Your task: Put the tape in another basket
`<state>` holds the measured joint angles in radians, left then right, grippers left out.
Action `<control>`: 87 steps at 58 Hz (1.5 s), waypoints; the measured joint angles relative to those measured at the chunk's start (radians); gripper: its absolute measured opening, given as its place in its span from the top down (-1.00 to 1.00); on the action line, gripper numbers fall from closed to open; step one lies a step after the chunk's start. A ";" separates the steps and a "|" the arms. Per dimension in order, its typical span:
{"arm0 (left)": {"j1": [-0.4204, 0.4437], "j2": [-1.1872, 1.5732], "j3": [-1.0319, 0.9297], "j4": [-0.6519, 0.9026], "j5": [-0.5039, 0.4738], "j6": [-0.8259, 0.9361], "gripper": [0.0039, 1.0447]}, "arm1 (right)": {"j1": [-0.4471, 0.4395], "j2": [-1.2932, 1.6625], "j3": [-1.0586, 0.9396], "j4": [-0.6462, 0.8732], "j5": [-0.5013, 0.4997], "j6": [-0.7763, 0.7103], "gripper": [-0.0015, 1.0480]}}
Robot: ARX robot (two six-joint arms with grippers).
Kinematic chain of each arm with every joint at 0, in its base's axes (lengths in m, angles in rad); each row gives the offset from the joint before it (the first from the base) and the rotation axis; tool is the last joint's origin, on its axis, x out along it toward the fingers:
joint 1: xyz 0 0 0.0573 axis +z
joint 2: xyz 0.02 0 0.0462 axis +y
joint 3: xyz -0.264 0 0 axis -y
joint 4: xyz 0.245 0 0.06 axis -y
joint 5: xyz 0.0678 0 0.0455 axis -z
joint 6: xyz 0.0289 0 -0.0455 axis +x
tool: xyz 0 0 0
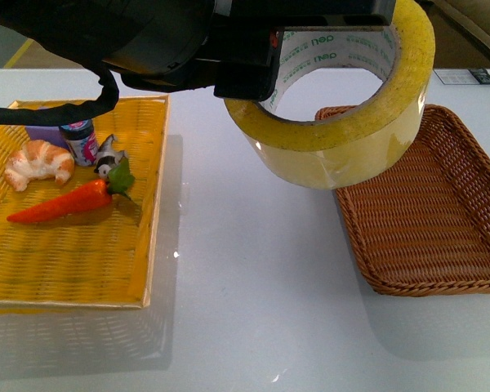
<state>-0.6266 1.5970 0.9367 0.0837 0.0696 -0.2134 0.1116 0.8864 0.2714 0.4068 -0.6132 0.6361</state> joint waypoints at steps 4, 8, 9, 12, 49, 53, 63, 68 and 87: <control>0.000 0.000 0.000 0.000 0.003 0.001 0.71 | 0.010 0.071 0.001 0.061 -0.032 -0.001 -0.83; 0.000 0.000 0.001 -0.001 0.007 0.002 0.71 | 0.014 0.131 0.005 0.095 -0.047 -0.002 -0.83; 0.000 0.000 0.001 -0.001 0.008 0.002 0.71 | 0.015 0.139 0.005 0.100 -0.050 -0.002 -0.83; 0.000 0.000 0.001 -0.001 0.008 0.002 0.71 | 0.016 0.177 0.008 0.123 -0.061 -0.004 -0.83; -0.001 0.000 0.001 -0.001 0.031 0.002 0.71 | 0.103 0.455 0.068 0.376 -0.053 0.056 -0.83; -0.001 0.000 0.001 -0.001 0.033 0.002 0.71 | 0.110 0.469 0.069 0.378 -0.045 0.060 -0.74; -0.001 0.000 0.001 -0.001 0.035 0.002 0.71 | 0.116 0.475 0.069 0.385 -0.026 0.071 -0.25; -0.001 0.000 0.001 -0.001 0.036 0.001 0.71 | 0.116 0.475 0.069 0.398 -0.019 0.089 -0.03; 0.000 0.000 0.001 -0.002 0.040 0.001 0.65 | 0.116 0.475 0.069 0.396 -0.016 0.113 0.08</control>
<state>-0.6270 1.5970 0.9375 0.0822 0.1093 -0.2123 0.2272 1.3613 0.3405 0.8032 -0.6292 0.7486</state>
